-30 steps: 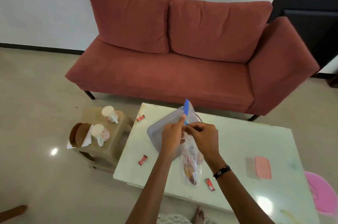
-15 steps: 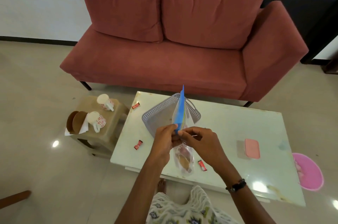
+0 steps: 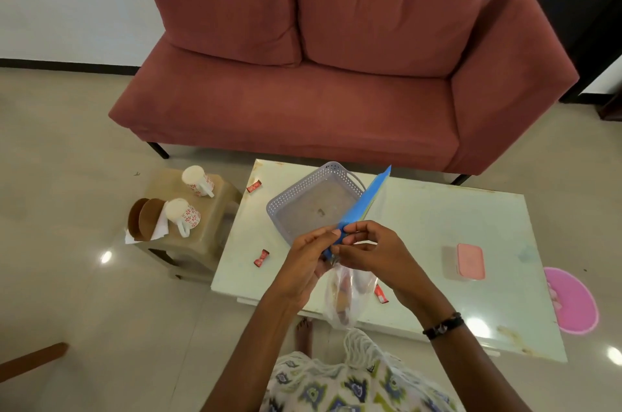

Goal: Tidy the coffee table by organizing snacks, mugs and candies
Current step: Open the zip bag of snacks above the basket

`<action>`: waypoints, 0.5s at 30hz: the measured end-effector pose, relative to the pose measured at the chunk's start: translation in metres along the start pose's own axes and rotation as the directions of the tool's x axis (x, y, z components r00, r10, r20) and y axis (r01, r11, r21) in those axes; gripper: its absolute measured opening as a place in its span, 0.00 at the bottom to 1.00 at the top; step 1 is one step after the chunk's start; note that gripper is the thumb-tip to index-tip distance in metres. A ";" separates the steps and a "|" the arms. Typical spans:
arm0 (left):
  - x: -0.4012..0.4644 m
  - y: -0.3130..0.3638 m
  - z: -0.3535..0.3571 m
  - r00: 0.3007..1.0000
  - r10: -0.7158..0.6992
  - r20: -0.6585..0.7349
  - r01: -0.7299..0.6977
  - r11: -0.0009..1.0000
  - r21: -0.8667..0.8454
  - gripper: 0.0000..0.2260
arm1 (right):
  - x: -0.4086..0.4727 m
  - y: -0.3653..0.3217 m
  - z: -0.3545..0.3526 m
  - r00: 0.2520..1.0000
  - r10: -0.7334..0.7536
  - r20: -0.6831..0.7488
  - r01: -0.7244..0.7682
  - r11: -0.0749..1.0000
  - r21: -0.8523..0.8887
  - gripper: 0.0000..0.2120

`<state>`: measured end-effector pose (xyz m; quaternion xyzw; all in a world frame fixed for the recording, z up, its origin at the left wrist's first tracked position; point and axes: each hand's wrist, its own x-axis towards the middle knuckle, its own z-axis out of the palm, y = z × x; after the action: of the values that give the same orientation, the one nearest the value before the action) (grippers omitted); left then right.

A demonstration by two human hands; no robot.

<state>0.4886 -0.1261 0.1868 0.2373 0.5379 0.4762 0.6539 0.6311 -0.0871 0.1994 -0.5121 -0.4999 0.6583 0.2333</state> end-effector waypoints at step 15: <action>0.024 0.013 -0.007 0.998 0.002 -0.055 -0.007 0.996 -0.088 0.08 | 0.022 -0.025 -0.004 0.994 -0.024 0.106 0.037 0.991 -0.129 0.16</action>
<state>0.4766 -0.1005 0.1834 0.1961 0.5335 0.5073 0.6478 0.6210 -0.0575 0.2125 -0.4837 -0.5612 0.6462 0.1830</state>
